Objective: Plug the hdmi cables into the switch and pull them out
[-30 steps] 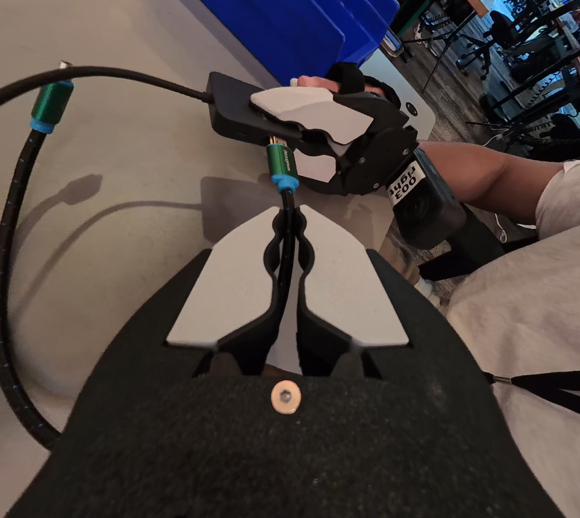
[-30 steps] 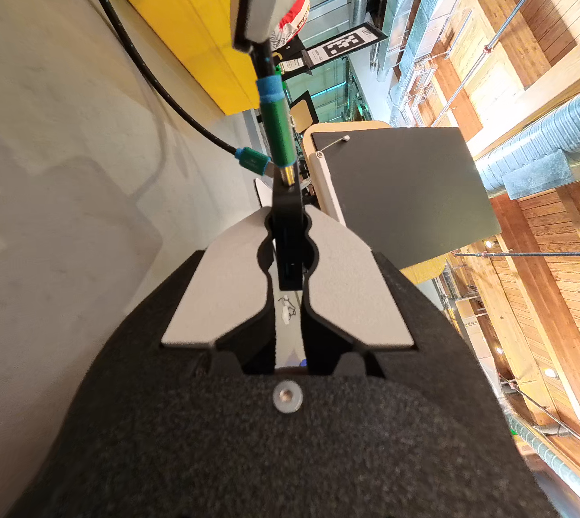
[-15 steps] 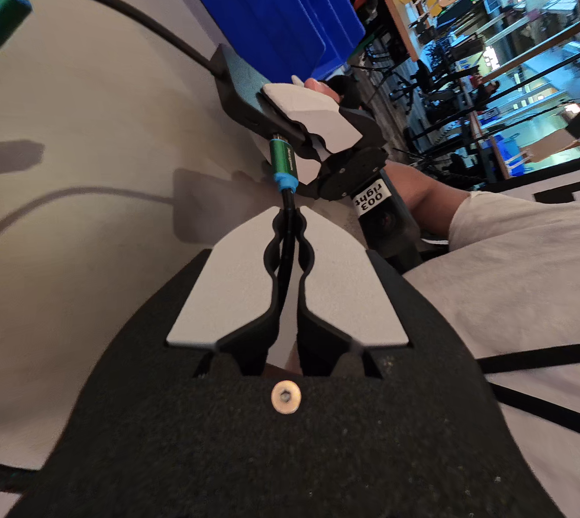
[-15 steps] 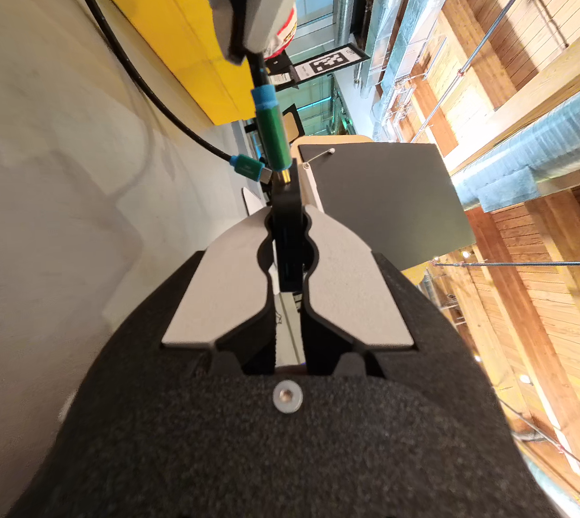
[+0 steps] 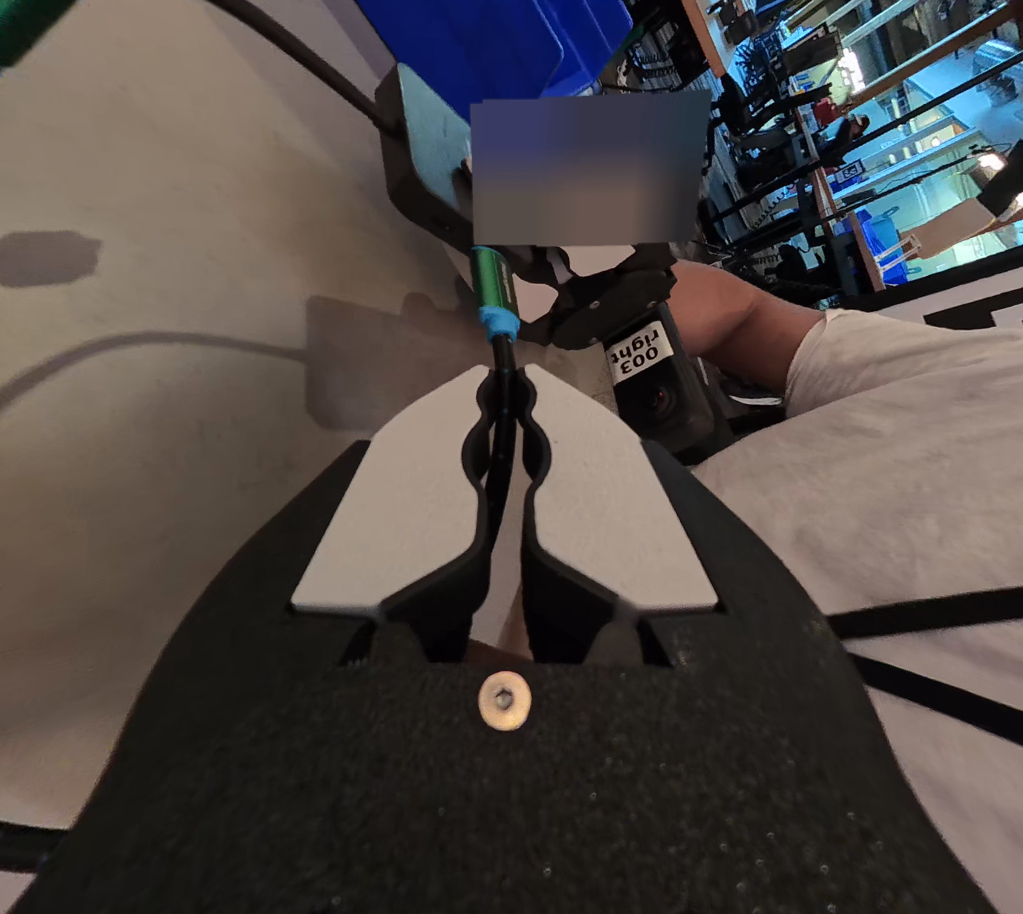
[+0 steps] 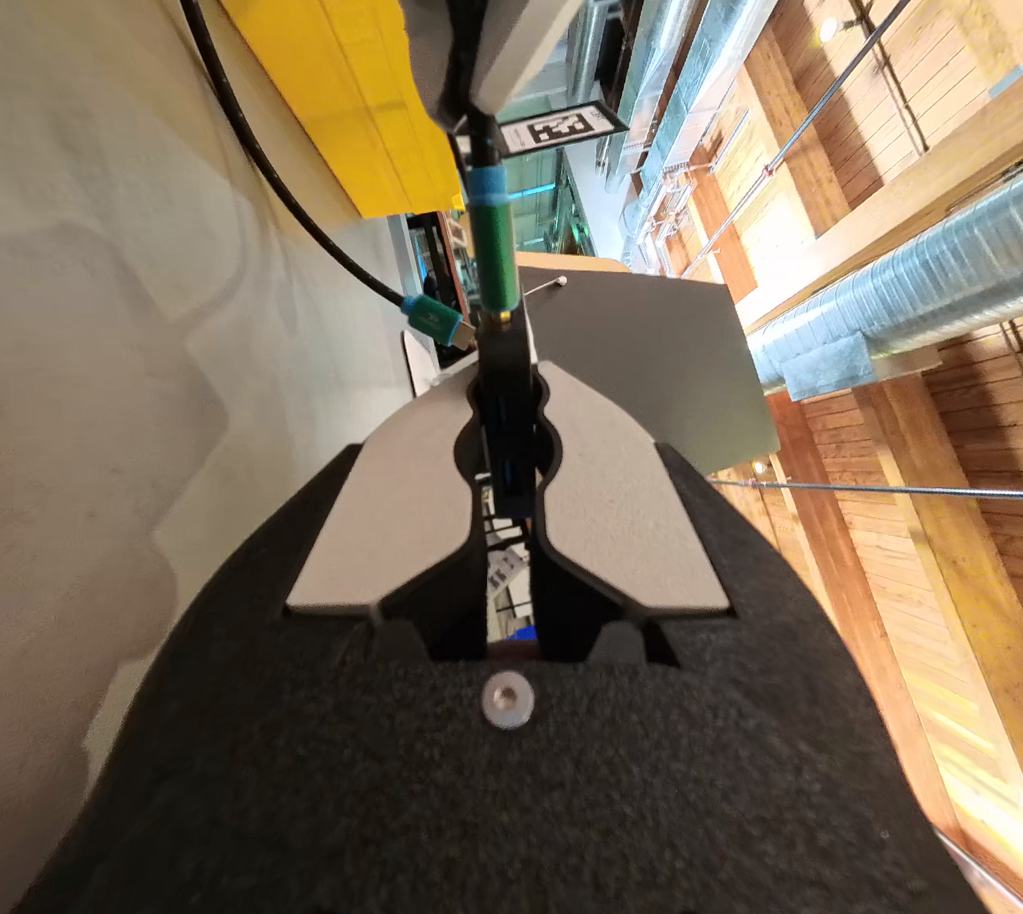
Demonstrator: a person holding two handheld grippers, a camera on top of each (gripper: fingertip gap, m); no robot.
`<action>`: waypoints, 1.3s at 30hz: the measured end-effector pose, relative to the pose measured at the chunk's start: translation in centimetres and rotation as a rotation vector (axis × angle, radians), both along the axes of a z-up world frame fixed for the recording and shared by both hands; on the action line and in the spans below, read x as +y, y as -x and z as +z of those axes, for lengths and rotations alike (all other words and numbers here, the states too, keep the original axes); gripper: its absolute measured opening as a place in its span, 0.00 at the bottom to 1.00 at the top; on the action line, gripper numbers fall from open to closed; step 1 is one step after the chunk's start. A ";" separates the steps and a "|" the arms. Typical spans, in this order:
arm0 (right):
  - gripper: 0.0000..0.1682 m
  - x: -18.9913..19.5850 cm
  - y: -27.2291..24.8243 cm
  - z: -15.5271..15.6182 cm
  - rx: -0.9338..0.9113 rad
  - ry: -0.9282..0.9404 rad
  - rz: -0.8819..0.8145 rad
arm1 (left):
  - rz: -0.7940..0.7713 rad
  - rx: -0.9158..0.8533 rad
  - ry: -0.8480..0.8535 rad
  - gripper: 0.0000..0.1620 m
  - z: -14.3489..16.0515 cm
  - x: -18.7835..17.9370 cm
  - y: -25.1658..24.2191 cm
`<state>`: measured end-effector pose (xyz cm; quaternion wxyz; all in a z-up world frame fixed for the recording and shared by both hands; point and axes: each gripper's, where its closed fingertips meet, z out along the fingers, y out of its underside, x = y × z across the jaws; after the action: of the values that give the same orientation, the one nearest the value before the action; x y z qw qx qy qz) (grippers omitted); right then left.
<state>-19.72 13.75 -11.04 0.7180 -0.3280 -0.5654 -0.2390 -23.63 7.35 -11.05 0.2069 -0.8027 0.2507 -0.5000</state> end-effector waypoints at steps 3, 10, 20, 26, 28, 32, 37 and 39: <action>0.07 -0.3 0.3 -0.4 -0.003 0.023 0.007 | 0.012 0.018 -0.041 0.03 -0.1 -0.1 0.2; 0.06 -0.4 0.8 -1.2 -0.018 0.052 0.003 | 0.015 0.066 -0.102 0.03 -0.7 -0.2 0.2; 0.08 1.1 0.5 -0.6 0.010 0.174 -0.036 | 0.239 0.088 -0.490 0.20 4.5 0.6 2.6; 0.08 1.3 -6.5 6.9 0.125 0.343 -0.238 | 0.398 -0.211 -0.523 0.20 11.9 -5.3 9.2; 0.08 1.9 -10.7 11.6 0.214 0.339 -0.297 | 0.453 -0.151 -0.525 0.18 9.7 -5.7 11.4; 0.08 4.0 -19.9 21.3 0.366 0.380 -0.412 | 0.501 0.096 -0.436 0.16 0.1 -5.2 13.8; 0.08 7.6 -29.8 25.8 0.168 0.396 -0.723 | 0.410 0.166 -0.315 0.15 -4.1 -5.3 12.1; 0.08 9.6 -32.5 24.5 0.040 0.438 -0.848 | 0.384 0.145 -0.301 0.15 -4.0 -5.3 11.3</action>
<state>12.73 23.38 13.49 0.4819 -0.6778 -0.4051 -0.3798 -34.90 2.02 -15.04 0.3969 -0.8296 0.1793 -0.3495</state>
